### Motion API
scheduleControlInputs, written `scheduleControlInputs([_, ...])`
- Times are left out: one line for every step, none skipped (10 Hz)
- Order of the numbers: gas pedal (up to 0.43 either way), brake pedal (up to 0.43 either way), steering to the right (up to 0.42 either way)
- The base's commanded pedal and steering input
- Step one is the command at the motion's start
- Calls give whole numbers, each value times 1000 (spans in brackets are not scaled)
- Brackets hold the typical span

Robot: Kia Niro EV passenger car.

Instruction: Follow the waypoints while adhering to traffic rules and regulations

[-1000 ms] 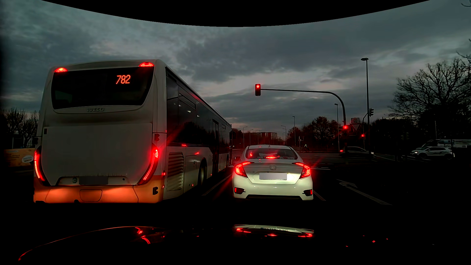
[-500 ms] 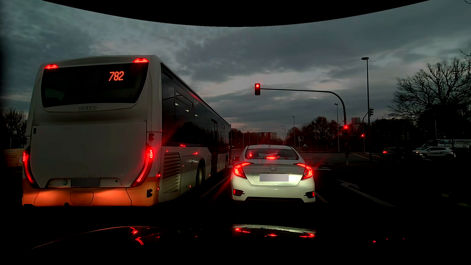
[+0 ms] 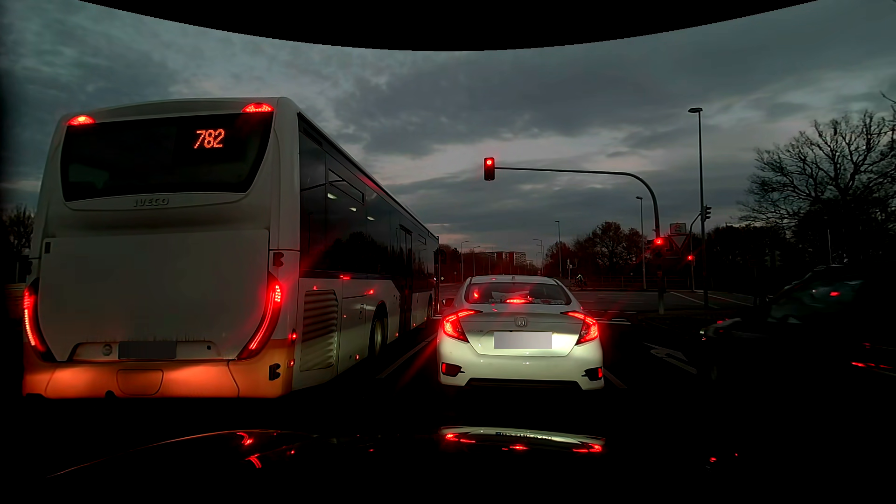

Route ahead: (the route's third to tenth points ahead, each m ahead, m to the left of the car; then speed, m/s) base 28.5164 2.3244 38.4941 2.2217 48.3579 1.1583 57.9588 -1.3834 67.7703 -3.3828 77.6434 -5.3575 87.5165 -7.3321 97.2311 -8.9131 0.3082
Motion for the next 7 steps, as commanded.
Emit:
scheduleControlInputs([0,61,29])
scheduleControlInputs([0,61,26])
scheduleControlInputs([0,61,23])
scheduleControlInputs([0,61,21])
scheduleControlInputs([0,61,19])
scheduleControlInputs([0,61,17])
scheduleControlInputs([0,61,15])
